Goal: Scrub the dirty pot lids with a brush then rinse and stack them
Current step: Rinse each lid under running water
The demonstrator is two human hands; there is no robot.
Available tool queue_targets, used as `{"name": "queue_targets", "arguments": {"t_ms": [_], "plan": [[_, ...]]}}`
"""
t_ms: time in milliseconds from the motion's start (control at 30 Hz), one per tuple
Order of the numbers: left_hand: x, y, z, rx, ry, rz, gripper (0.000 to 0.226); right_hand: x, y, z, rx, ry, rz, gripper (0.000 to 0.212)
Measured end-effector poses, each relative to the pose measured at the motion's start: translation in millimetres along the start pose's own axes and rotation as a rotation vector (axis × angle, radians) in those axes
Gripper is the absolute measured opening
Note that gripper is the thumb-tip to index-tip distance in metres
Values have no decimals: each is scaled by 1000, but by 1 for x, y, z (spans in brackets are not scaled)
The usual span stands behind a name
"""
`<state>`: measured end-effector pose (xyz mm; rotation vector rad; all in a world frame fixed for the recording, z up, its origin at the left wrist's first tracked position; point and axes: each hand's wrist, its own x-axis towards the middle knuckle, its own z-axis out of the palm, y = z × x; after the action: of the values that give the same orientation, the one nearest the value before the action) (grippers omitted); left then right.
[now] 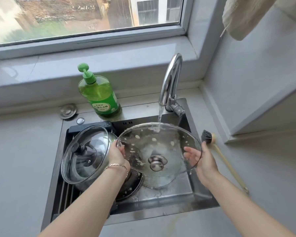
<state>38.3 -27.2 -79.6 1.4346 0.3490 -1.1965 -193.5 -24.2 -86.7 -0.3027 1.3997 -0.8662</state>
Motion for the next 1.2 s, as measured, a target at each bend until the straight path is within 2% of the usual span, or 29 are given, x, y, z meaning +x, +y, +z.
{"name": "queue_targets", "arguments": {"t_ms": [67,100,167,233,300,400,533,633,733,867,1067,1200], "plan": [[-6,10,0,-106,-56,122,32,2,6,-3,109,-107,145,65],[-12,15,2,-108,-110,195,38,1,9,-5,143,-135,220,65],[-27,22,3,-44,-268,327,59,-2,18,-4,171,-165,338,63],[-36,27,-1,95,-421,351,64,-3,28,-1,263,-174,369,62],[-40,32,-7,242,-545,327,57,1,34,0,358,-146,364,69],[-41,35,-12,402,-618,315,32,6,39,-2,253,-177,360,82],[-34,44,-5,316,-561,218,42,11,33,6,227,-156,186,59],[-23,49,-3,465,-484,119,50,10,8,14,210,-127,19,48],[-10,48,-4,561,-424,-8,54,4,-26,20,55,-146,-130,43],[-1,29,-5,429,-379,-191,57,-9,-66,28,-207,-137,-277,41],[0,-13,-14,361,-354,-417,59,-13,-98,30,-455,-118,-218,36],[-4,-17,-26,349,-377,-501,51,-6,-89,20,-471,-67,-109,32]]}}
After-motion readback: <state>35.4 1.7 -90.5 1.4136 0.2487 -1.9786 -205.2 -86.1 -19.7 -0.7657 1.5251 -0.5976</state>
